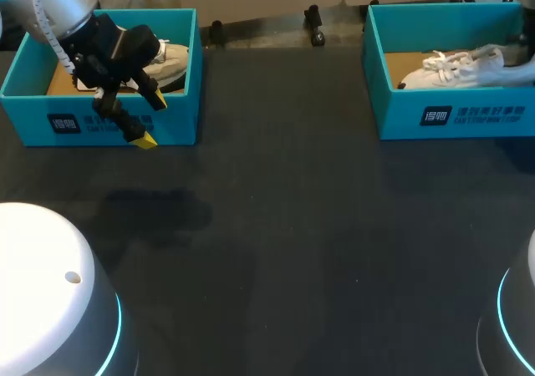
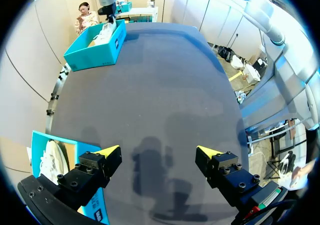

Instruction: Take the shoe out of the shoebox, open the shoe tongue, remove and reinsert the insole, then place the shoe into the shoebox

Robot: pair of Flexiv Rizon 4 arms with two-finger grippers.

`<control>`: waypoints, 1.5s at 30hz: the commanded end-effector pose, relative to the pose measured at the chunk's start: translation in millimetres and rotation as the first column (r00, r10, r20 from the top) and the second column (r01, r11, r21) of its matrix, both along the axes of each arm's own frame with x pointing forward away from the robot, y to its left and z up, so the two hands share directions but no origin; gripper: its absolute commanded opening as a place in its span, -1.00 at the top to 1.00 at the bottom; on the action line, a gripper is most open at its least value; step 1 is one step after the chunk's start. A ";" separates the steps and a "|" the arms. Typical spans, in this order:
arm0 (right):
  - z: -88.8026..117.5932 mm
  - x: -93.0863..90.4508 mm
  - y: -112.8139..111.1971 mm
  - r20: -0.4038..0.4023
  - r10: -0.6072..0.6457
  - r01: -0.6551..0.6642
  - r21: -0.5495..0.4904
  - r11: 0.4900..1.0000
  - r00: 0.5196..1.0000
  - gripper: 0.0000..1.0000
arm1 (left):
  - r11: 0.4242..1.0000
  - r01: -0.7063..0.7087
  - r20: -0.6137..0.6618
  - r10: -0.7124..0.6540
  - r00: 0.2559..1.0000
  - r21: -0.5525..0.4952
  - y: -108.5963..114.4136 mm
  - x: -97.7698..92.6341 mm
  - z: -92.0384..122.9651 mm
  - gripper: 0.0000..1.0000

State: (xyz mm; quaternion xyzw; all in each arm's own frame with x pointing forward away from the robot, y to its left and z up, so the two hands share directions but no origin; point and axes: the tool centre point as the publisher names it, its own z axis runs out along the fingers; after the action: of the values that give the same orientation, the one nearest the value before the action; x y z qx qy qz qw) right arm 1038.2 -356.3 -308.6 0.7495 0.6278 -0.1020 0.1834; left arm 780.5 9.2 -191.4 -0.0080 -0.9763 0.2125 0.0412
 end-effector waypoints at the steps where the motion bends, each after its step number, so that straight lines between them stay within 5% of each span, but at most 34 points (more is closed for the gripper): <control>1: -6.7 -1.2 0.9 0.004 0.000 0.000 -0.004 1.000 1.000 1.00 | 1.000 0.000 0.001 0.000 1.000 0.003 0.2 -0.6 0.1 -1.00; 39: -48.8 -24.2 6.4 -0.029 -0.087 0.087 0.010 0.996 0.996 1.00 | 1.000 0.000 0.001 0.000 1.000 0.003 0.2 -0.6 0.1 -1.00; 41: -46.6 -24.1 5.6 -0.026 -0.090 0.090 0.008 0.996 0.996 0.30 | 1.000 0.000 0.001 0.000 1.000 0.003 0.2 -0.6 0.1 -1.00; 45: -38.8 -24.2 6.6 -0.016 -0.094 0.094 0.001 0.996 0.995 0.19 | 1.000 0.000 0.001 0.000 1.000 0.003 0.2 -0.6 0.1 -1.00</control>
State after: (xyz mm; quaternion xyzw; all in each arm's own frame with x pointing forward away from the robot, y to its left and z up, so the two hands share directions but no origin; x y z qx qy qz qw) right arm 1015.5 -352.8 -353.2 0.7774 0.5945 -0.1152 0.1702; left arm 780.5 9.2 -191.4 -0.0080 -0.9763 0.2125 0.0412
